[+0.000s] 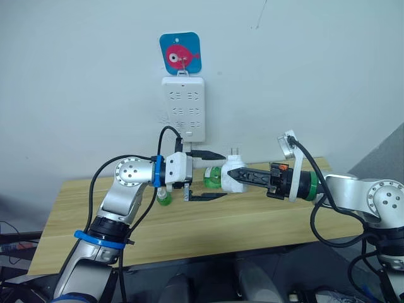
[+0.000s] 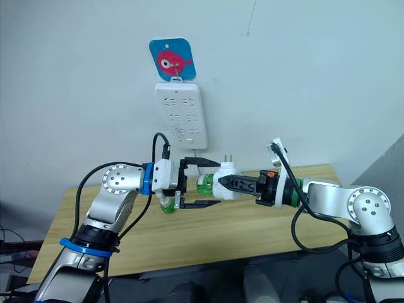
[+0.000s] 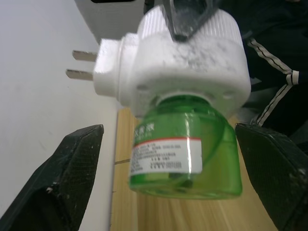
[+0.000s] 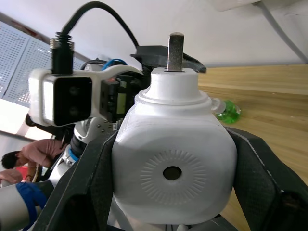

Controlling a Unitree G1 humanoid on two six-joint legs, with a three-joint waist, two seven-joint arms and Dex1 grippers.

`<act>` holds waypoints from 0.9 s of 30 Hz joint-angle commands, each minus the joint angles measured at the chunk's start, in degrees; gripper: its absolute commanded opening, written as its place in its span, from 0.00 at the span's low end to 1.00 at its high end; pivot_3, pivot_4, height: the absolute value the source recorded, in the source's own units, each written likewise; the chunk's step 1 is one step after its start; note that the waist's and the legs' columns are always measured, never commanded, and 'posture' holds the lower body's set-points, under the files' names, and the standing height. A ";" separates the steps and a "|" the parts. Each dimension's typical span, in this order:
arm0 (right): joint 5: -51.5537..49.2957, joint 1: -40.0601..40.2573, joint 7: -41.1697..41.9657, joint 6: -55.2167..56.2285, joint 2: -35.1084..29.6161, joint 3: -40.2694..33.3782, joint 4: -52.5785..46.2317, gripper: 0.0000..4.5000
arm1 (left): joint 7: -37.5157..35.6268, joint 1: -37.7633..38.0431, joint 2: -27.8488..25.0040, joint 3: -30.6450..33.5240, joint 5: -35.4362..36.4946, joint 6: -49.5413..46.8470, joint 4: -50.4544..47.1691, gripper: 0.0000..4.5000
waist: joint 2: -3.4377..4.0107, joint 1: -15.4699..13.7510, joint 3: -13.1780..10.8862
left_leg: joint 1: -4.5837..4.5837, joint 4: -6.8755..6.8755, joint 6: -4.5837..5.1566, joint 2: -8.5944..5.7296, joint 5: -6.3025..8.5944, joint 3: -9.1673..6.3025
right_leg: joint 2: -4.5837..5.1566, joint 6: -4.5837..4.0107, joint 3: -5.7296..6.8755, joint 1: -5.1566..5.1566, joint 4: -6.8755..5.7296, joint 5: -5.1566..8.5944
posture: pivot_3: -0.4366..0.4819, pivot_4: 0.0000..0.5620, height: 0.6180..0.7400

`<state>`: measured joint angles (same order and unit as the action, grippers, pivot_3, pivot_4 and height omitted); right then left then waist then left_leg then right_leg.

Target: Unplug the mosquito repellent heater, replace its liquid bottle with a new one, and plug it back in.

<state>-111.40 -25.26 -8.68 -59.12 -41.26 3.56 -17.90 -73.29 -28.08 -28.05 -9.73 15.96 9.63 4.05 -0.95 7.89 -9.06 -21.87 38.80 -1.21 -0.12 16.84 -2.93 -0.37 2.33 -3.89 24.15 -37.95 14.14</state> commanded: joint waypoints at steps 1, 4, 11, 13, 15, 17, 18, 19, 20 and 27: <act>-1.60 0.08 1.66 0.43 -0.20 -1.77 -1.48 0.66 | 0.03 -0.05 0.47 0.89 2.06 1.32 -1.52 0.99 | 0.00 0.00 0.00 | 0.00 0.00 0.00 0.00 0.00 -0.01 | 0.00 0.00 0.00 0.00 0.00 0.00 | 0.30 0.23 0.94; -1.60 0.25 2.05 0.43 -0.41 -1.90 -1.57 0.66 | 0.26 0.01 0.47 0.62 1.69 2.00 -1.30 0.99 | 0.00 0.00 0.00 | 0.00 0.00 0.00 0.00 0.00 -0.01 | 0.00 0.00 0.00 0.00 -0.01 0.00 | 0.30 0.23 0.94; -1.60 0.21 2.30 0.36 -1.07 -1.83 -1.53 0.66 | -0.02 -0.12 0.54 0.71 2.55 1.71 -1.45 0.73 | 0.00 0.00 0.00 | 0.00 0.02 0.00 0.00 0.00 0.00 | 0.00 0.00 0.00 0.00 -0.02 -0.01 | 0.30 0.23 0.94; -1.60 0.23 2.21 0.41 -1.21 -1.78 -1.50 0.66 | -0.23 0.02 0.36 0.75 2.87 1.41 -1.97 0.58 | 0.00 0.00 0.00 | 0.00 0.02 0.00 0.00 0.00 0.00 | 0.00 0.00 0.00 0.00 -0.02 -0.01 | 0.30 0.23 0.94; -1.60 0.28 2.02 0.53 -1.27 -1.72 -1.47 0.66 | -0.61 0.23 0.11 0.75 3.16 0.96 -2.60 0.51 | 0.00 0.00 0.00 | 0.00 0.02 0.00 0.00 0.00 0.00 | 0.00 0.00 0.00 0.00 -0.02 -0.01 | 0.30 0.23 0.94; -1.60 0.23 1.77 0.68 -1.41 -1.63 -1.44 0.66 | -1.53 0.59 -0.73 0.54 3.84 -0.80 -3.82 0.51 | 0.00 0.01 0.00 | 0.00 0.02 0.00 0.00 0.00 -0.01 | 0.00 0.00 0.00 0.00 -0.03 -0.01 | 0.30 0.23 0.94; -1.60 0.03 1.64 0.73 -1.57 -1.47 -1.54 0.66 | -2.32 0.84 -1.61 0.33 4.47 -2.76 -4.66 0.51 | 0.00 0.02 0.00 | 0.00 0.02 0.00 0.00 0.00 0.00 | 0.00 0.00 0.00 0.00 -0.04 -0.01 | 0.31 0.24 0.94; 0.70 -0.62 3.49 -0.45 -2.36 -1.29 -2.38 0.66 | -2.18 0.93 -3.58 -0.19 6.64 -11.55 -6.74 0.51 | 0.00 0.04 0.00 | 0.00 0.02 0.00 0.00 0.00 0.00 | 0.00 0.00 0.00 0.00 -0.04 -0.01 | 0.31 0.24 0.94; 2.94 -1.22 5.26 -1.48 -2.96 -1.05 -3.42 0.66 | -2.05 0.91 -5.48 -0.57 9.17 -20.21 -8.59 0.51 | 0.01 0.06 -0.01 | 0.01 0.02 0.00 0.01 0.00 -0.01 | 0.00 0.00 0.00 0.00 -0.03 -0.01 | 0.32 0.25 0.94; 13.34 -3.69 19.68 -4.02 -4.55 -0.84 -10.39 0.66 | -8.54 -7.20 -14.94 -3.23 25.67 -58.53 -9.89 0.51 | 0.01 0.07 -0.17 | 0.02 0.04 0.00 0.04 0.00 -0.16 | -0.14 0.06 0.30 0.01 -0.06 0.03 | 0.32 0.27 0.94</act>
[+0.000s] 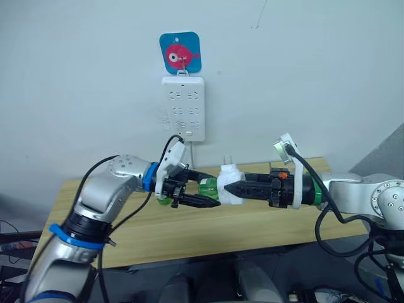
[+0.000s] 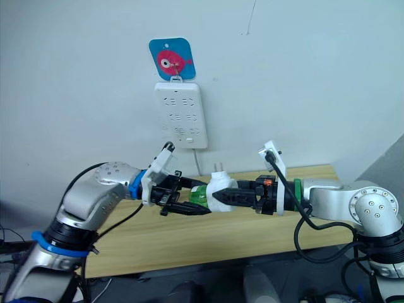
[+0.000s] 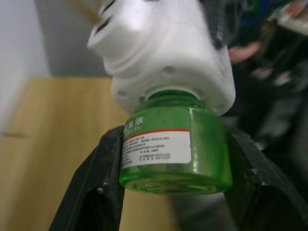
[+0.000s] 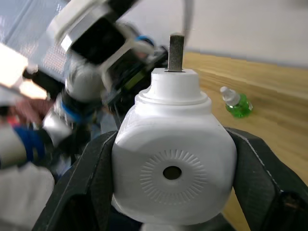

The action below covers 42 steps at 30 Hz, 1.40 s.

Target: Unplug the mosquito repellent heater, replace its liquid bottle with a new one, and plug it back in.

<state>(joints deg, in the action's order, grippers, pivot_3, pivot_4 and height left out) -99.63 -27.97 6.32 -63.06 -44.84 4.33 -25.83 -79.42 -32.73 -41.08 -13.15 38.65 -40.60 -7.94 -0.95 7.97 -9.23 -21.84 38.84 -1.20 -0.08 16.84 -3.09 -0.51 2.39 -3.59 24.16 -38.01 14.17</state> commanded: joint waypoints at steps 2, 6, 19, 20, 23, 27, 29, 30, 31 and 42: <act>1.88 -0.81 5.81 0.10 -0.88 -1.61 -2.49 0.66 | -2.88 -3.67 -1.75 -0.20 2.13 -8.21 3.13 0.51 | 0.01 -0.06 -0.01 | 0.03 -0.01 0.00 -0.02 0.00 0.05 | -0.01 0.00 0.00 -0.01 0.00 0.00 | 0.32 0.27 0.94; -0.65 0.34 3.00 1.60 0.17 -1.66 -0.23 0.66 | -1.01 -3.14 0.23 1.74 0.01 -3.96 4.71 0.51 | -0.02 -0.24 -0.05 | 0.00 -0.01 0.00 -0.02 0.00 0.11 | 0.05 -0.01 -0.08 0.02 0.03 0.00 | 0.32 0.27 0.94; -12.93 5.33 -8.78 7.01 2.19 -2.05 4.00 0.66 | 8.19 22.03 3.80 14.32 -14.42 39.79 -2.62 0.95 | -0.13 -1.94 -1.77 | -0.04 -0.03 -0.01 0.08 0.00 0.14 | 0.42 -0.25 -0.32 0.09 0.02 -0.14 | 0.35 0.36 0.94; -13.24 6.11 -8.83 6.98 1.88 -2.45 3.64 0.66 | 8.72 23.15 4.59 14.06 -14.73 41.34 -3.69 0.95 | -0.12 -2.31 -1.77 | -0.05 -0.03 -0.01 0.02 0.00 0.15 | 0.49 -0.27 -0.31 0.10 0.02 -0.15 | 0.33 0.33 0.94; -13.37 7.83 -9.69 7.78 2.04 -2.96 3.03 0.66 | 8.89 24.39 7.11 13.63 -16.26 48.26 -2.11 0.95 | -0.18 -3.50 -1.94 | -0.13 -0.02 -0.01 -0.16 0.01 0.08 | 0.68 -0.28 -0.21 0.08 0.10 -0.16 | 0.32 0.35 0.94; -13.37 8.96 -9.36 7.70 1.58 -3.13 1.94 0.66 | 9.13 22.02 9.14 12.52 -17.23 52.11 0.68 0.95 | -0.20 -3.43 -1.94 | -0.17 0.02 0.00 -0.22 0.01 0.12 | 0.76 -0.24 -0.23 0.06 0.14 -0.19 | 0.30 0.33 0.94; -13.37 8.96 -9.36 7.63 1.40 -2.96 1.96 0.66 | 10.09 19.96 10.26 12.01 -17.95 52.88 2.39 0.95 | -0.20 -3.32 -1.94 | -0.13 0.04 0.00 -0.22 0.01 0.13 | 0.73 -0.23 -0.22 0.04 0.11 -0.19 | 0.31 0.32 0.94; -13.37 8.79 -9.34 7.64 1.42 -2.89 2.05 0.66 | 9.91 19.24 10.48 11.62 -18.07 53.24 2.91 0.95 | -0.20 -3.22 -1.94 | -0.12 0.05 0.00 -0.21 0.01 0.13 | 0.68 -0.20 -0.21 0.03 0.10 -0.18 | 0.31 0.32 0.94; -13.37 8.52 -9.23 7.53 1.37 -2.78 2.25 0.66 | 9.76 18.58 10.80 11.15 -18.18 53.70 3.30 0.95 | -0.20 -3.14 -1.93 | -0.11 0.05 0.00 -0.19 0.01 0.14 | 0.65 -0.18 -0.22 0.02 0.10 -0.17 | 0.31 0.31 0.94; -12.16 6.56 -8.14 6.12 0.40 -1.18 2.82 0.66 | 7.89 13.12 12.32 7.14 -17.71 54.51 5.99 0.95 | -0.21 -2.86 -1.90 | -0.11 0.04 0.00 -0.16 0.01 0.12 | 0.56 -0.21 -0.20 0.04 0.04 -0.20 | 0.30 0.26 0.94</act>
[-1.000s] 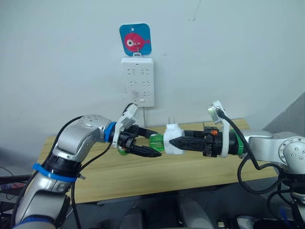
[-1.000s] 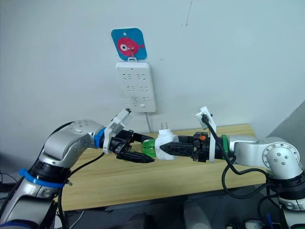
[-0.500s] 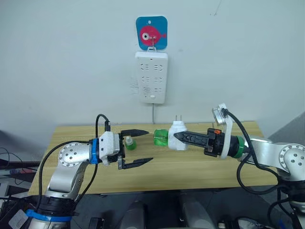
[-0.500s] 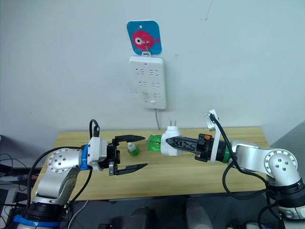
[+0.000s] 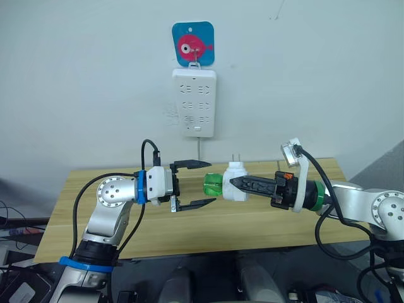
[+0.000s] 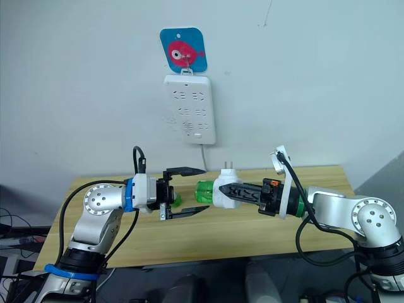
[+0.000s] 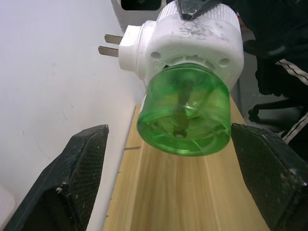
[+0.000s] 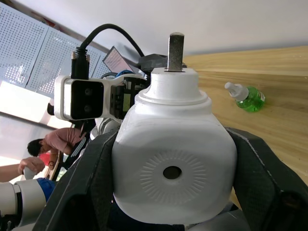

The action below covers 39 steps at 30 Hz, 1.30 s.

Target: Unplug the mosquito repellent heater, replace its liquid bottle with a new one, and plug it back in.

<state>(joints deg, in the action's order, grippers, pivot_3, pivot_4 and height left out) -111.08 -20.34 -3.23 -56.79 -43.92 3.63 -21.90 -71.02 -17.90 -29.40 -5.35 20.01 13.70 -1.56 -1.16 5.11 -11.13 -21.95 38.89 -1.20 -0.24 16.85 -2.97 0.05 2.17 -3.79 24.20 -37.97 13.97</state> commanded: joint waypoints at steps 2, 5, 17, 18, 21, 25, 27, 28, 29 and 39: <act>-0.39 -0.99 1.40 -0.04 -0.47 -0.55 -1.15 0.66 | -0.69 -2.30 0.80 -0.88 1.40 0.07 -0.22 0.95 | -0.02 0.03 0.04 | -0.01 0.01 0.00 -0.03 0.00 0.03 | -0.01 0.01 -0.01 0.00 0.00 0.00 | 0.30 0.25 0.94; 0.33 -0.88 1.45 -0.03 -0.50 -0.52 -1.40 0.66 | -1.66 -2.56 0.87 -1.35 2.32 -0.23 -0.67 0.81 | -0.01 0.08 0.06 | 0.00 0.02 0.00 -0.04 0.00 0.06 | -0.01 0.02 -0.01 0.00 0.00 -0.02 | 0.29 0.24 0.94; 7.53 -1.44 6.57 -3.04 -2.89 -0.60 -4.16 0.66 | -3.56 -4.95 -7.48 -4.42 12.82 -33.15 -7.66 0.51 | -0.01 0.79 0.12 | -0.01 0.03 0.00 -0.04 0.00 0.03 | -0.10 0.03 -0.02 0.00 -0.03 -0.02 | 0.28 0.23 0.94; 8.52 -1.48 8.07 -3.62 -3.29 -0.66 -4.83 0.66 | -3.54 -6.60 -9.86 -4.70 18.37 -44.20 -8.77 0.51 | -0.01 0.88 0.12 | -0.05 0.06 0.00 -0.04 0.00 -0.05 | -0.16 0.05 0.01 0.02 -0.07 -0.01 | 0.28 0.23 0.94; 9.17 -1.25 11.71 -4.57 -4.35 -0.96 -6.37 0.66 | -6.87 -12.85 -14.59 -4.88 29.37 -64.27 -7.30 0.51 | -0.01 1.32 0.12 | -0.04 0.09 0.00 -0.04 0.00 -0.13 | -0.23 0.31 0.20 0.01 -0.09 0.15 | 0.28 0.23 0.94; 9.60 -0.67 12.92 -4.13 -4.83 -0.99 -6.53 0.66 | -10.40 -15.50 -16.23 -6.31 27.79 -66.76 -4.59 0.51 | 0.00 1.70 0.12 | 0.03 0.07 0.00 -0.02 0.00 -0.04 | -0.31 0.32 0.24 0.00 -0.08 0.16 | 0.28 0.23 0.94; 9.01 -0.22 12.02 -3.39 -4.62 -1.04 -6.16 0.66 | -10.98 -15.46 -15.81 -6.89 24.96 -63.42 -3.46 0.51 | 0.00 1.76 0.12 | 0.05 0.06 0.00 0.00 0.00 0.00 | -0.31 0.31 0.20 0.02 -0.09 0.15 | 0.28 0.24 0.94; 8.61 -0.03 11.42 -3.02 -4.51 -1.08 -5.89 0.66 | -10.78 -14.91 -15.40 -7.03 23.31 -60.76 -3.40 0.59 | 0.00 1.75 0.12 | 0.04 0.06 0.00 0.00 0.00 0.01 | -0.31 0.31 0.17 0.04 -0.11 0.15 | 0.28 0.24 0.94; 8.08 0.17 10.86 -2.62 -4.42 -1.18 -5.58 0.66 | -10.52 -14.06 -14.98 -7.09 21.64 -57.81 -3.59 0.67 | 0.00 1.75 0.12 | 0.05 0.06 0.00 0.01 0.00 0.00 | -0.31 0.30 0.17 0.04 -0.12 0.15 | 0.28 0.24 0.94; 5.22 1.97 7.37 -0.99 -4.54 -2.77 -2.90 0.66 | -5.78 -0.29 -8.35 -3.12 3.38 -16.62 -2.08 0.99 | 0.10 1.39 0.34 | 0.01 0.05 0.01 -0.02 0.01 0.09 | 0.11 0.02 -0.14 0.06 -0.06 -0.02 | 0.27 0.24 0.94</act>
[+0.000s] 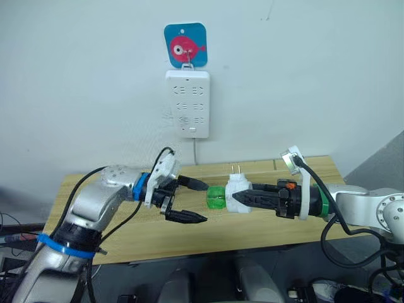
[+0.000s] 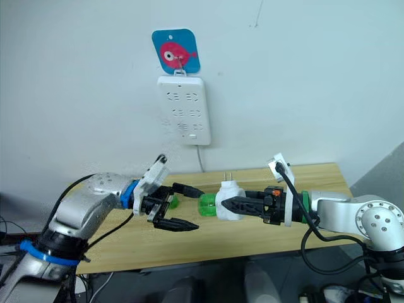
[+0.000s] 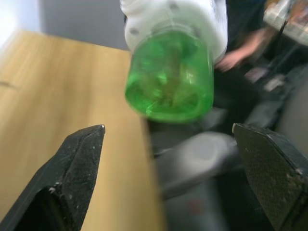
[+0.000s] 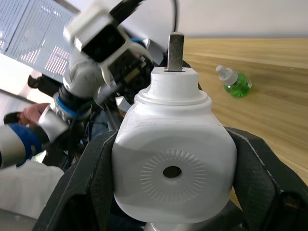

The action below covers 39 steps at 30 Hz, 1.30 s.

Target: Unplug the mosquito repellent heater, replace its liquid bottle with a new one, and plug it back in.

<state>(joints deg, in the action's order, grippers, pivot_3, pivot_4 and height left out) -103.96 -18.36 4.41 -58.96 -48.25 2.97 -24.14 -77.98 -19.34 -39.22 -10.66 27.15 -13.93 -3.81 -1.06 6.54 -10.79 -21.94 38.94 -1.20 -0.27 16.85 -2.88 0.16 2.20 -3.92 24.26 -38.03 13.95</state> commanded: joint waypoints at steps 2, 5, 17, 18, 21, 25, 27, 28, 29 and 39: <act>-1.97 0.09 -0.61 1.20 -0.22 -2.24 -0.27 0.66 | 3.66 3.88 5.33 3.97 -5.25 20.82 0.71 0.99 | -0.01 -0.15 0.01 | 0.01 0.01 0.00 -0.01 0.00 0.01 | 0.00 0.00 -0.01 0.00 -0.01 0.00 | 0.28 0.24 0.94; -1.93 0.01 -0.81 1.01 -0.28 -2.17 -0.07 0.66 | 5.92 5.58 9.66 5.06 -6.72 30.25 1.26 0.99 | -0.04 -0.34 0.03 | 0.00 0.04 0.00 -0.02 0.00 0.04 | 0.02 0.09 -0.03 -0.04 0.02 -0.06 | 0.28 0.24 0.94; -1.64 -0.71 -0.93 0.71 -0.06 -1.47 -0.37 0.66 | 6.95 2.13 14.12 1.10 -9.20 38.29 5.90 0.99 | -0.04 -0.05 0.06 | 0.03 0.07 0.01 -0.05 -0.01 0.10 | -0.10 0.20 -0.02 -0.08 0.00 -0.12 | 0.28 0.24 0.94; -1.61 -0.71 -0.94 0.71 -0.07 -1.45 -0.42 0.66 | 6.88 1.97 14.23 0.88 -9.05 38.19 5.85 0.99 | -0.04 -0.04 0.06 | 0.03 0.07 0.01 -0.05 -0.01 0.10 | -0.10 0.20 -0.02 -0.08 0.00 -0.12 | 0.28 0.24 0.94; -1.62 -0.62 -1.03 0.73 -0.09 -1.42 -0.63 0.66 | 6.56 1.86 14.24 0.32 -8.32 37.34 4.97 0.91 | -0.04 0.00 0.06 | 0.04 0.07 0.01 -0.05 -0.01 0.08 | -0.10 0.20 -0.02 -0.09 -0.01 -0.12 | 0.28 0.24 0.94; -1.28 -0.66 -0.96 0.65 -0.07 -1.29 -0.94 0.66 | 5.71 1.46 13.30 0.14 -7.01 34.71 2.54 0.65 | -0.04 0.02 0.06 | 0.05 0.07 0.01 -0.04 -0.01 0.08 | -0.12 0.20 -0.02 -0.09 -0.02 -0.12 | 0.28 0.24 0.94; -0.98 -0.71 -0.79 0.55 -0.03 -1.22 -1.06 0.66 | 5.32 0.98 12.24 0.28 -6.06 31.67 1.06 0.52 | -0.04 0.03 0.06 | 0.04 0.07 0.01 -0.04 -0.01 0.07 | -0.12 0.20 -0.02 -0.09 -0.03 -0.12 | 0.28 0.24 0.94; -0.70 -0.76 -0.63 0.45 -0.03 -1.18 -1.12 0.66 | 5.01 0.79 11.54 0.22 -5.55 29.68 0.25 0.50 | -0.04 0.05 0.06 | 0.04 0.07 0.01 -0.04 -0.01 0.07 | -0.12 0.20 -0.02 -0.09 -0.04 -0.12 | 0.28 0.24 0.94; -0.53 -0.78 -0.52 0.39 -0.02 -1.13 -1.17 0.66 | 4.76 0.68 10.46 -0.03 -4.87 26.47 -0.72 0.50 | -0.04 0.06 0.07 | 0.05 0.07 0.01 -0.04 -0.01 0.06 | -0.15 0.20 -0.01 -0.09 -0.04 -0.12 | 0.28 0.24 0.94; 6.70 -0.79 6.24 -2.55 -1.34 0.49 -4.30 0.66 | -4.54 -12.84 -5.69 -6.52 16.11 -37.81 0.05 0.50 | -0.03 0.30 0.07 | 0.02 0.13 0.02 -0.04 -0.01 -0.09 | -0.42 0.49 0.30 -0.11 -0.08 0.06 | 0.30 0.24 0.94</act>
<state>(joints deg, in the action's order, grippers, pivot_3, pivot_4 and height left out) -98.99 -19.07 10.39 -60.86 -48.25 5.22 -28.15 -80.69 -32.33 -42.70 -17.57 42.83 -46.97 -5.98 -1.09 6.84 -10.72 -21.89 39.05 -1.17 -0.29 16.84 -2.95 -0.29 2.69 -3.64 24.16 -38.10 14.01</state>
